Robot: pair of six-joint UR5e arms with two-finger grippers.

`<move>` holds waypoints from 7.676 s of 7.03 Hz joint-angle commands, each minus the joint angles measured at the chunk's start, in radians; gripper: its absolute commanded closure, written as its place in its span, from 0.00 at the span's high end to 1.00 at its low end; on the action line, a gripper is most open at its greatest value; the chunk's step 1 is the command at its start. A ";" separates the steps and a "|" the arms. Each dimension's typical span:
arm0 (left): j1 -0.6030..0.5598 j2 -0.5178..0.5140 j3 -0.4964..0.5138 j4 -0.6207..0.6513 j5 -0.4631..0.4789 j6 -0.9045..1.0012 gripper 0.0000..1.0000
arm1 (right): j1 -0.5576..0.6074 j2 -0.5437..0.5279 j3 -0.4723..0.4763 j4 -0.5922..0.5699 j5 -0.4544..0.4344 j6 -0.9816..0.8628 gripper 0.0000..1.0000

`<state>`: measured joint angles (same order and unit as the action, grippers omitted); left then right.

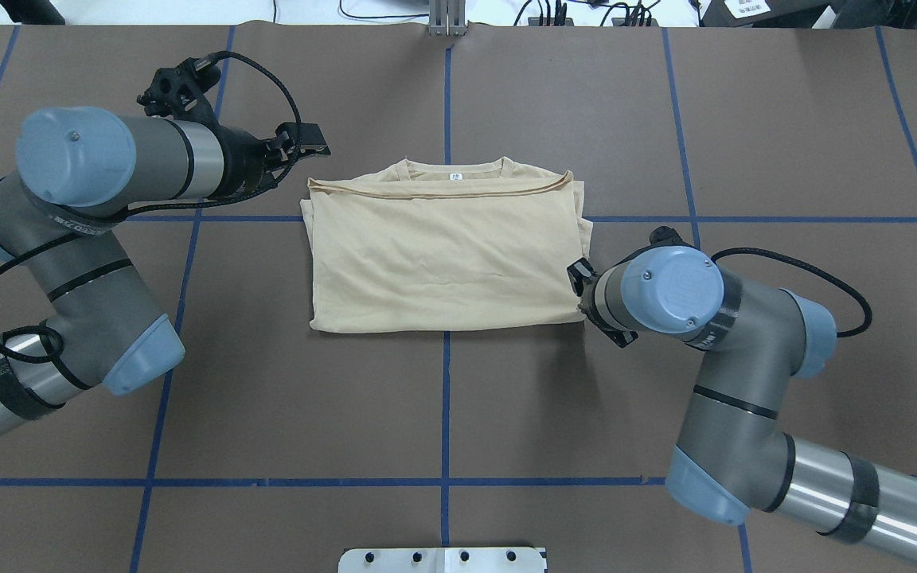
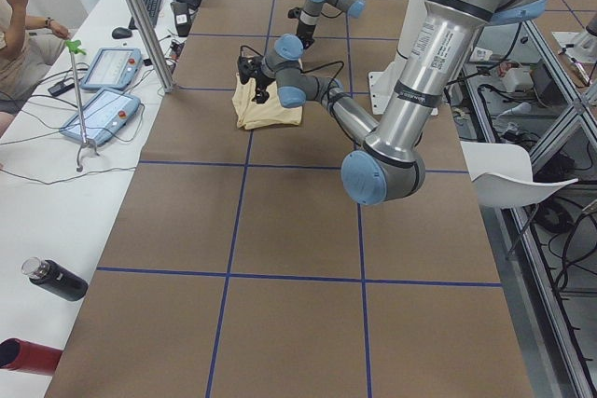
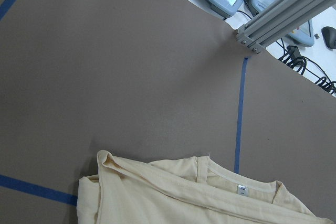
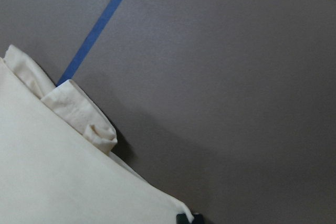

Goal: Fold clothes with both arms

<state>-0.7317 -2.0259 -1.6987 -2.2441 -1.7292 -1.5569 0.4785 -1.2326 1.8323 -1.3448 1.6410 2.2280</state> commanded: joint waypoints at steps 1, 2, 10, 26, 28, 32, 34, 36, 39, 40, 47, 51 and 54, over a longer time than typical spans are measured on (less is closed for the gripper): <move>0.000 -0.011 -0.021 -0.006 -0.007 -0.006 0.98 | -0.090 -0.193 0.246 -0.007 0.003 0.012 0.00; 0.000 -0.008 -0.073 0.001 -0.013 -0.009 0.98 | -0.171 -0.220 0.319 -0.034 0.006 0.013 0.00; 0.246 0.030 -0.271 0.386 -0.054 -0.153 0.92 | -0.417 -0.254 0.498 -0.320 -0.081 0.023 1.00; 0.383 -0.025 -0.044 0.304 0.022 -0.140 0.60 | -0.003 -0.004 0.145 -0.206 0.025 -0.269 1.00; 0.390 -0.024 -0.042 0.304 0.022 -0.140 0.60 | -0.005 -0.002 0.137 -0.206 0.025 -0.268 1.00; 0.410 -0.020 -0.039 0.308 0.022 -0.141 0.08 | -0.005 0.004 0.117 -0.205 0.025 -0.269 1.00; 0.405 -0.020 -0.044 0.310 0.025 -0.138 0.00 | -0.005 0.004 0.117 -0.200 0.023 -0.269 1.00; 0.280 -0.042 -0.017 0.302 0.065 0.042 0.00 | -0.004 0.004 0.105 -0.186 0.025 -0.268 1.00; 0.092 -0.245 0.364 0.033 0.066 0.097 0.00 | -0.005 0.005 0.104 -0.185 0.025 -0.263 1.00; 0.048 -0.305 0.475 -0.027 0.066 0.130 0.00 | -0.008 0.015 0.104 -0.185 0.025 -0.258 1.00; -0.029 -0.117 0.192 -0.012 -0.066 0.222 0.83 | -0.320 0.074 0.093 -0.109 -0.178 0.287 1.00; -0.029 -0.114 0.175 0.014 -0.066 0.216 0.83 | -0.304 0.125 0.018 -0.108 -0.182 0.387 0.95; -0.029 -0.114 0.171 0.014 -0.066 0.213 0.83 | -0.304 0.125 -0.001 -0.106 -0.182 0.390 0.91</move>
<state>-0.7609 -2.1400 -1.5264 -2.2304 -1.7948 -1.3428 0.1746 -1.1080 1.8405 -1.4523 1.4588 2.6167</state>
